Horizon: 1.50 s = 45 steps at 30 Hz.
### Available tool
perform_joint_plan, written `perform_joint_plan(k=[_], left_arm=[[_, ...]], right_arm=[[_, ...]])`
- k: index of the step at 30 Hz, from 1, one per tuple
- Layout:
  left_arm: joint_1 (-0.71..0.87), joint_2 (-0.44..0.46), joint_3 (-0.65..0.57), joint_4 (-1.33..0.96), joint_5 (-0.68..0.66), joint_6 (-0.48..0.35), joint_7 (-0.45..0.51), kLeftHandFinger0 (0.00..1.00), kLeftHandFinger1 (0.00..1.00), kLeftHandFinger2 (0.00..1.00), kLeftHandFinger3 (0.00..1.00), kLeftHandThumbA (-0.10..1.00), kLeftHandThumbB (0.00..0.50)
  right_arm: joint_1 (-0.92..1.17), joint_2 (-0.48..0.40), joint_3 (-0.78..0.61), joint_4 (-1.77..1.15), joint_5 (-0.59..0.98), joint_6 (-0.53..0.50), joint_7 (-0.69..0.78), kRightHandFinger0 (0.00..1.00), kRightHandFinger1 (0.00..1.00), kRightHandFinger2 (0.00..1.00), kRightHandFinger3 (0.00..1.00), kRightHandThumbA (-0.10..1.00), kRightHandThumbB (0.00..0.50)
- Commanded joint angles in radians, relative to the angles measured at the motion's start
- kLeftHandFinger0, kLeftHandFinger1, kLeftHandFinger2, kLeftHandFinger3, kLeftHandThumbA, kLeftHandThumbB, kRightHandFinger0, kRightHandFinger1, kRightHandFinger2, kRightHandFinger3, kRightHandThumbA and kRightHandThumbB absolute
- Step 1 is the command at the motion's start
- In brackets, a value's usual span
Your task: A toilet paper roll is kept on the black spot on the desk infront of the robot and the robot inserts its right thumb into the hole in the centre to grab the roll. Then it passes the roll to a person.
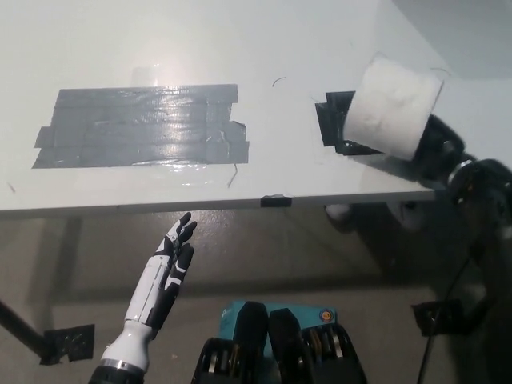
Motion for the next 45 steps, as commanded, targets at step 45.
perform_joint_plan(k=[45], left_arm=[[-0.171, 0.002, -0.007, 0.026, -0.013, -0.010, -0.025, 1.00, 1.00, 1.00, 1.00, 1.00, 0.068]], right_arm=[[-0.266, 0.028, 0.261, -0.295, 0.588, 0.217, -0.186, 0.00, 0.20, 0.66, 1.00, -0.10, 0.109]])
